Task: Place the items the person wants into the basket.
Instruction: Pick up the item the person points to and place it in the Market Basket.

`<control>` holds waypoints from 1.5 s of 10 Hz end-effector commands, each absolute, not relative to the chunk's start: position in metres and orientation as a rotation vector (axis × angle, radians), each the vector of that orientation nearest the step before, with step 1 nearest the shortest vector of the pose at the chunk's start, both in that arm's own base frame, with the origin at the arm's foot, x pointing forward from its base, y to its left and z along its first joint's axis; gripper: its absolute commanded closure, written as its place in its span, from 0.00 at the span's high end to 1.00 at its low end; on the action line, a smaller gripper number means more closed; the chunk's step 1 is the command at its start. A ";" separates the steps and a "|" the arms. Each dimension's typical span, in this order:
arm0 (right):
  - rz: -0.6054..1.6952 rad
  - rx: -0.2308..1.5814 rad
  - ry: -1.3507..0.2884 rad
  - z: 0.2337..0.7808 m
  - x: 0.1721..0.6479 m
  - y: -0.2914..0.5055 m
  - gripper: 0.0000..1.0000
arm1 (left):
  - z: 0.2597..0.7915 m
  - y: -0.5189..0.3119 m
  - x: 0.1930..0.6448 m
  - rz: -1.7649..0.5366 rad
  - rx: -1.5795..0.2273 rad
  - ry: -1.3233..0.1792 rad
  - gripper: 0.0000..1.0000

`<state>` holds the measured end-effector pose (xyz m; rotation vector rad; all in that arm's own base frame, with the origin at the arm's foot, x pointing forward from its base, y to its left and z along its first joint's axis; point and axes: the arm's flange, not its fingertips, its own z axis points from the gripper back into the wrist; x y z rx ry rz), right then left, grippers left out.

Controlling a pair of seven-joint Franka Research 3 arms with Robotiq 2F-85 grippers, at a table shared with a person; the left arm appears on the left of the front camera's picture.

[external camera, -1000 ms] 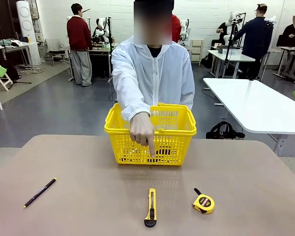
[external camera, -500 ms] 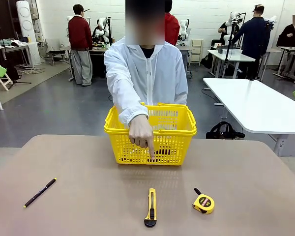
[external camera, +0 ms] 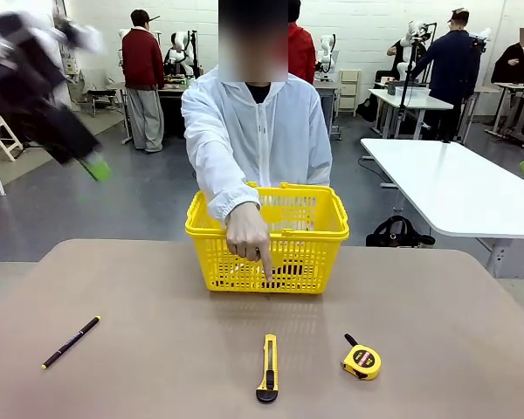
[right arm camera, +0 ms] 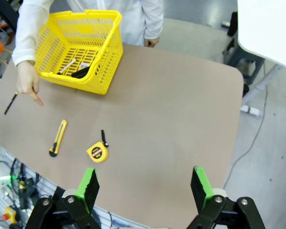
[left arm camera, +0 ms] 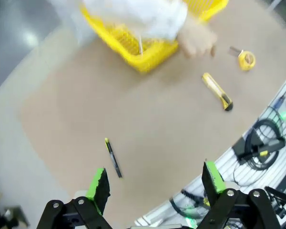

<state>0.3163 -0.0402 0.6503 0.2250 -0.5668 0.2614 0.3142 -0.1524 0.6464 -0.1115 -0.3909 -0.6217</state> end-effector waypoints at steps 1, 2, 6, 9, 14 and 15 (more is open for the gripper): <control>0.260 0.223 -0.559 0.649 0.316 -0.040 1.00 | 0.620 -0.221 0.329 -0.583 -0.034 -0.163 1.00; 0.260 0.223 -0.559 0.649 0.316 -0.040 1.00 | 0.591 -0.254 0.329 -0.525 0.004 -0.122 1.00; 0.260 0.223 -0.559 0.649 0.316 -0.040 1.00 | 0.523 -0.330 0.337 -0.372 -0.077 -0.111 1.00; 0.260 0.223 -0.559 0.649 0.316 -0.040 1.00 | 0.500 -0.338 0.348 -0.341 -0.090 -0.116 1.00; 0.260 0.223 -0.559 0.649 0.316 -0.040 1.00 | 0.505 -0.337 0.343 -0.364 -0.076 -0.099 1.00; 0.260 0.223 -0.559 0.649 0.316 -0.040 1.00 | 0.505 -0.337 0.343 -0.364 -0.076 -0.099 1.00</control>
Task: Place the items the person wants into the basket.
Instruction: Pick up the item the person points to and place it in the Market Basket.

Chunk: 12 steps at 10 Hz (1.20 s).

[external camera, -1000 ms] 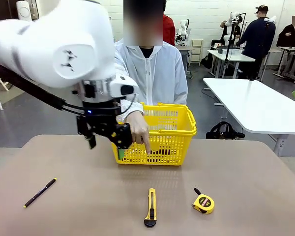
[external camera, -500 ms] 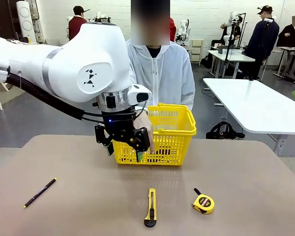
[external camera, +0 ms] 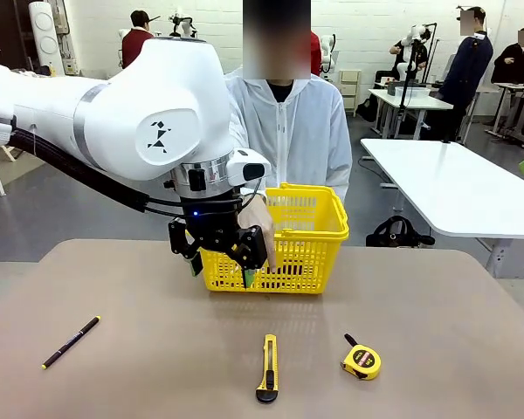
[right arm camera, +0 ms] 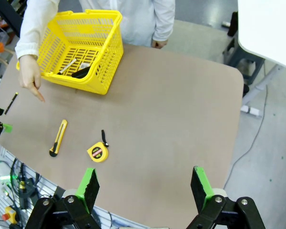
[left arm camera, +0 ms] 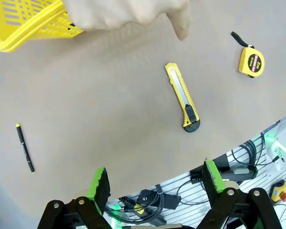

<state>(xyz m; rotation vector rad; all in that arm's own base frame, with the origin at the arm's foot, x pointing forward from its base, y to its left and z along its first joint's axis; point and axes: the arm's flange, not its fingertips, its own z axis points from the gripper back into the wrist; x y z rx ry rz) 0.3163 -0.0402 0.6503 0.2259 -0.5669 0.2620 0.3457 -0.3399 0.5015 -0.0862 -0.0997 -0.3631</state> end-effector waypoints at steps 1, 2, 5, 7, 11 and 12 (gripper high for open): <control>0.260 0.223 -0.559 0.649 0.316 -0.040 1.00 | 0.505 -0.337 0.343 -0.364 -0.076 -0.099 1.00; 0.260 0.223 -0.559 0.649 0.316 -0.040 1.00 | 0.502 -0.340 0.346 -0.363 -0.086 -0.100 1.00; 0.260 0.223 -0.559 0.649 0.316 -0.040 1.00 | 0.455 -0.378 0.340 -0.331 -0.053 -0.099 1.00; 0.260 0.223 -0.559 0.649 0.316 -0.040 1.00 | 0.428 -0.397 0.335 -0.293 -0.025 -0.080 1.00; 0.260 0.223 -0.559 0.649 0.316 -0.040 1.00 | 0.388 -0.430 0.339 -0.155 0.001 -0.088 1.00; 0.260 0.223 -0.559 0.649 0.316 -0.040 1.00 | 0.380 -0.437 0.337 -0.140 -0.003 -0.092 1.00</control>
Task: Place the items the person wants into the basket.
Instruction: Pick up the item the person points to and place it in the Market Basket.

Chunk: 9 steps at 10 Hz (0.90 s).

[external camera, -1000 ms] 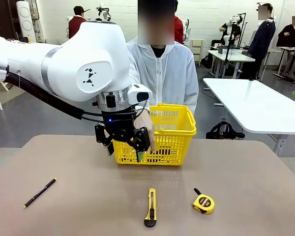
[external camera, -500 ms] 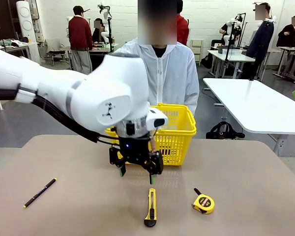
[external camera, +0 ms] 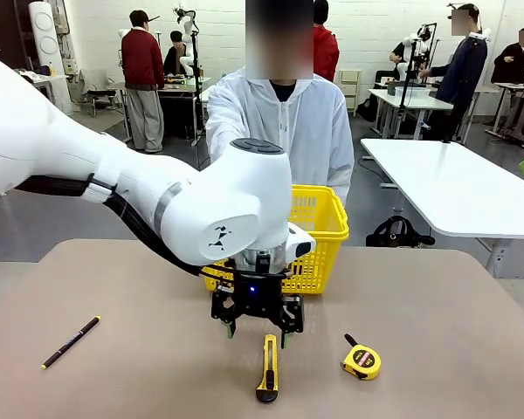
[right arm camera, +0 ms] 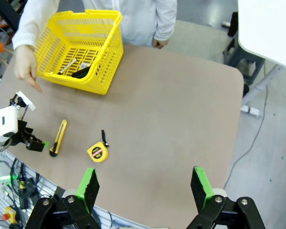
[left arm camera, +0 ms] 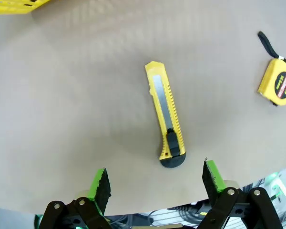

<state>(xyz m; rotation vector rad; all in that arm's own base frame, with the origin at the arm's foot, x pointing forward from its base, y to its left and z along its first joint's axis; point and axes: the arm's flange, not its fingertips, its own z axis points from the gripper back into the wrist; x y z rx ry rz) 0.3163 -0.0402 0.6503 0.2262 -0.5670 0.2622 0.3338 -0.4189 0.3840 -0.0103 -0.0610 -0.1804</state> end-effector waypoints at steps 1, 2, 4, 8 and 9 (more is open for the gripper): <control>0.260 0.223 -0.559 0.649 0.316 -0.040 1.00 | 0.373 -0.442 0.338 -0.142 0.003 -0.100 1.00; 0.260 0.223 -0.559 0.649 0.316 -0.040 1.00 | 0.368 -0.444 0.340 -0.150 0.017 -0.116 1.00; 0.260 0.223 -0.559 0.649 0.316 -0.040 1.00 | 0.356 -0.444 0.342 -0.168 0.020 -0.120 1.00; 0.260 0.223 -0.559 0.649 0.316 -0.040 1.00 | 0.331 -0.445 0.349 -0.223 0.000 -0.117 1.00; 0.260 0.223 -0.559 0.649 0.316 -0.040 1.00 | 0.324 -0.446 0.351 -0.229 0.009 -0.106 1.00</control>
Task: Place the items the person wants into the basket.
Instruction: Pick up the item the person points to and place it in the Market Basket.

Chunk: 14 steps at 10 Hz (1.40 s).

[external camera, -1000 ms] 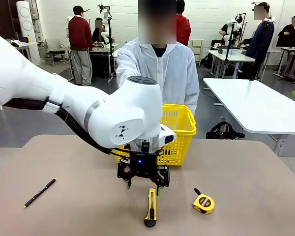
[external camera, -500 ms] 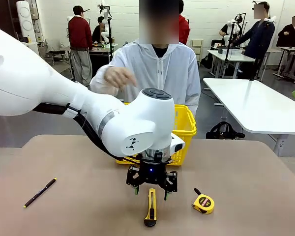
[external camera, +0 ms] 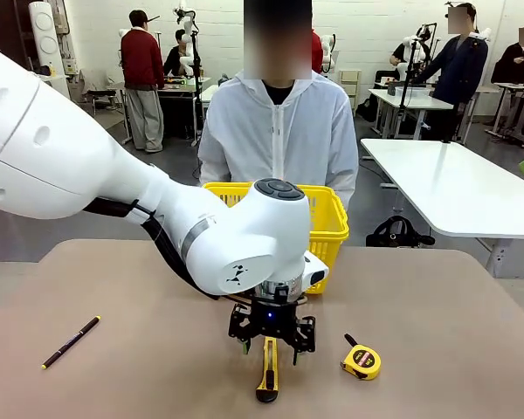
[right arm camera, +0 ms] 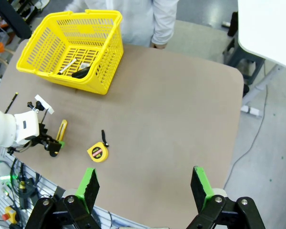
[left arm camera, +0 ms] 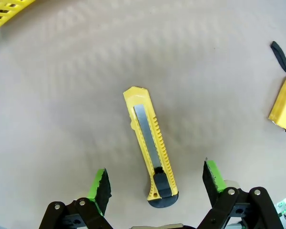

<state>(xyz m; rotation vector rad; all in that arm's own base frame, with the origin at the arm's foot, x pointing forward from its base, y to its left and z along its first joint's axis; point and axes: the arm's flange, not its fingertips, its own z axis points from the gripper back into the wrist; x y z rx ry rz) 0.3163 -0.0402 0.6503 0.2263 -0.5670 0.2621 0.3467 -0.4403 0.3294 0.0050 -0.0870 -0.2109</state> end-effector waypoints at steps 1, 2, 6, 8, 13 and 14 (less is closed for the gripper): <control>0.260 0.223 -0.559 0.649 0.316 -0.040 1.00 | 0.318 -0.447 0.353 -0.227 0.016 -0.099 1.00; 0.260 0.223 -0.559 0.649 0.316 -0.040 1.00 | 0.314 -0.448 0.353 -0.224 0.023 -0.091 1.00; 0.260 0.223 -0.559 0.649 0.316 -0.040 1.00 | 0.310 -0.449 0.355 -0.215 0.033 -0.079 1.00; 0.260 0.223 -0.559 0.649 0.316 -0.040 1.00 | 0.305 -0.448 0.356 -0.217 0.055 -0.068 0.52; 0.260 0.223 -0.559 0.649 0.316 -0.040 1.00 | 0.300 -0.448 0.357 -0.222 0.049 -0.048 0.00; 0.260 0.223 -0.559 0.649 0.316 -0.040 1.00 | 0.300 -0.448 0.357 -0.219 0.048 -0.043 0.00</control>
